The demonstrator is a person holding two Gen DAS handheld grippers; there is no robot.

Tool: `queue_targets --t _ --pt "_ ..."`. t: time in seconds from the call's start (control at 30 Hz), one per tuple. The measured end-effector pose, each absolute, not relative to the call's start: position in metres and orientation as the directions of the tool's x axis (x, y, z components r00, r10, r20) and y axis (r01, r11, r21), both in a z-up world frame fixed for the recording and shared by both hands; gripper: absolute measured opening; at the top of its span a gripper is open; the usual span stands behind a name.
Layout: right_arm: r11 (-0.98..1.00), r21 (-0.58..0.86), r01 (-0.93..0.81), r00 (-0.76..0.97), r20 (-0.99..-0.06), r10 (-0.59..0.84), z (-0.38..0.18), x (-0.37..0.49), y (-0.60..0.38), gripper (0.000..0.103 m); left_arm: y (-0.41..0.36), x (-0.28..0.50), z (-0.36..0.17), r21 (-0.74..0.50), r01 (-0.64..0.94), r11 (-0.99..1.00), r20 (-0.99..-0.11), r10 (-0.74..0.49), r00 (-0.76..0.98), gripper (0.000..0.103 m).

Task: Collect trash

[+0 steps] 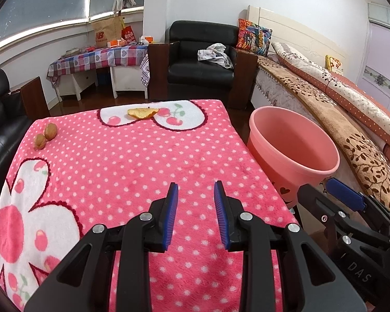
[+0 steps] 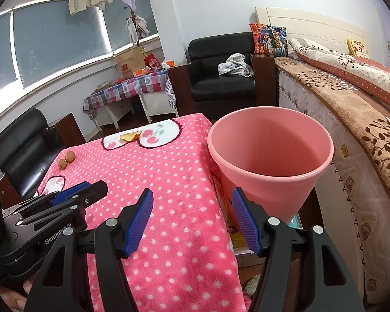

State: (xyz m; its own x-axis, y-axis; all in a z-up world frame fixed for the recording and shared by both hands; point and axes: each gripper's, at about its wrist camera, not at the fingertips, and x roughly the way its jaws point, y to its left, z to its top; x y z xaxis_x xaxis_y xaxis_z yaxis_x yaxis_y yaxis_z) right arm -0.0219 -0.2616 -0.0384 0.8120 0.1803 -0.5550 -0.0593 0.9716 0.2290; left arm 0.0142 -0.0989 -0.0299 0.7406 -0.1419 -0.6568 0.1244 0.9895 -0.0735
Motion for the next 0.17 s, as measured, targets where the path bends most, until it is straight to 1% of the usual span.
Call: queue_targets --t 0.17 --pt "0.972 0.228 -0.063 0.804 -0.565 0.185 -0.0397 -0.0166 -0.2597 0.062 -0.0966 0.0175 -0.0316 -0.072 0.116 0.991 -0.665 -0.134 0.734 0.029"
